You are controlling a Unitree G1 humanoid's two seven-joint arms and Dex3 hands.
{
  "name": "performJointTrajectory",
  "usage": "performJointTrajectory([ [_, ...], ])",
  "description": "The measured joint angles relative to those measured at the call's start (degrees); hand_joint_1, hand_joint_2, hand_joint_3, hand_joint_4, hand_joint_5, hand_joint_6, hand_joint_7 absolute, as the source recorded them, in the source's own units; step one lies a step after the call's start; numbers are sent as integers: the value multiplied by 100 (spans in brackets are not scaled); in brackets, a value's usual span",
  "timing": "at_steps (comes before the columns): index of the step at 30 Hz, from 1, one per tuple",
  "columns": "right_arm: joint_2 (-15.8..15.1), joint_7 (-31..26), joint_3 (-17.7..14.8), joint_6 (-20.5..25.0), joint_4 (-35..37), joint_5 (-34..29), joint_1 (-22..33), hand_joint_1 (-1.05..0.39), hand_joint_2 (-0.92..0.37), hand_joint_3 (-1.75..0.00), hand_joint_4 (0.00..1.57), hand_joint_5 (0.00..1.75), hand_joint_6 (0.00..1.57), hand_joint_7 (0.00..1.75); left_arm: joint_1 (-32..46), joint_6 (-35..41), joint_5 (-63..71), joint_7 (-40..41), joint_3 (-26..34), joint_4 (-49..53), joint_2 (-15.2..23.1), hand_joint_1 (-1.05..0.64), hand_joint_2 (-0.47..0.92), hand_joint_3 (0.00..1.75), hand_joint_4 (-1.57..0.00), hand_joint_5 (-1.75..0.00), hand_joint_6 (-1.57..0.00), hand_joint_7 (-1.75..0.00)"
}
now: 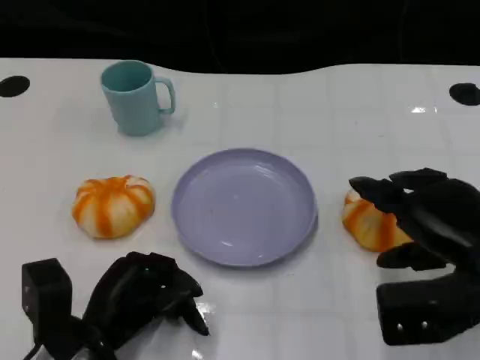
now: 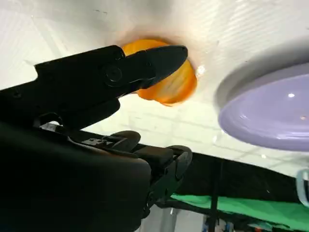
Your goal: Grasp the bread from the table and place it into the plate.
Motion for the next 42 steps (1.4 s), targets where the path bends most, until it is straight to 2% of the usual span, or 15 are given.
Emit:
performJointTrajectory([
  [13, 196, -376, 869, 471, 1813, -57, -1005, -71, -89, 0, 34, 6, 28, 0, -1, -3, 10, 2, -21, -17, 2, -105, 81, 0, -142, -73, -157, -23],
  [17, 314, -429, 1047, 508, 2333, 45, -1227, -71, -89, 0, 33, 4, 26, 0, 9, -1, 14, 2, -24, -31, 3, -105, 82, 0, -141, -73, -157, -23],
  [26, 481, -554, 1359, 547, 2988, 209, -1627, -73, -91, 0, 35, 3, 26, 0, 45, -14, 14, 2, -25, -42, 2, -105, 82, 0, -141, -74, -157, -23],
  [28, 533, -603, 1397, 542, 3150, 280, -1704, -70, -90, 0, 36, 3, 28, 1, 50, -15, 12, 1, -23, -41, 1, -105, 82, 0, -141, -74, -157, -23],
  [30, 586, -670, 1421, 526, 3311, 369, -1768, -61, -88, 0, 42, 5, 33, 3, 52, -15, 12, 1, -23, -41, 1, -105, 82, 0, -141, -74, -157, -23],
  [32, 640, -879, 1423, 486, 3487, 457, -1810, -43, -89, 0, 63, 13, 50, 6, 55, -15, 12, 1, -24, -41, 0, -105, 82, 0, -141, -75, -157, -23],
  [33, 677, -1052, 1424, 481, 3580, 487, -1817, -36, -88, 0, 75, 30, 63, 5, 56, -15, 13, 2, -24, -41, 0, -105, 82, 0, -141, -75, -157, -23],
  [34, 723, -1256, 1434, 475, 3678, 498, -1824, -32, -88, 0, 76, 49, 71, 3, 57, -15, 13, 2, -24, -41, 0, -105, 82, 0, -140, -75, -157, -23],
  [35, 766, -1471, 1455, 471, 3776, 508, -1833, -24, -90, 0, 81, 91, 91, 7, 57, -15, 14, 2, -25, -42, 0, -105, 82, 0, -140, -74, -157, -22],
  [36, 802, -1735, 1478, 424, 3884, 519, -1849, -22, -90, 0, 82, 107, 99, 8, 58, -15, 14, 2, -26, -42, -1, -105, 82, 0, -140, -74, -157, -22],
  [37, 814, -2003, 1500, 338, 3995, 525, -1861, -22, -91, -3, 85, 115, 108, 10, 58, -16, 13, 1, -28, -43, -3, -105, 82, 0, -139, -75, -157, -22],
  [39, 820, -2439, 1528, 145, 4212, 532, -1890, -22, -92, -6, 89, 124, 117, 11, 59, -19, 10, 1, -26, -46, -3, -105, 82, 0, -139, -75, -157, -21],
  [40, 821, -2630, 1542, 46, 4313, 544, -1910, -22, -92, -8, 89, 142, 121, 12, 59, -21, 9, 1, -26, -48, -3, -105, 82, 0, -139, -75, -157, -21],
  [42, 820, -2958, 1572, -131, 4500, 558, -1950, -21, -92, -11, 86, 161, 125, 13, 59, -34, 8, 1, -26, -52, -3, -105, 82, 0, -139, -75, -157, -21],
])
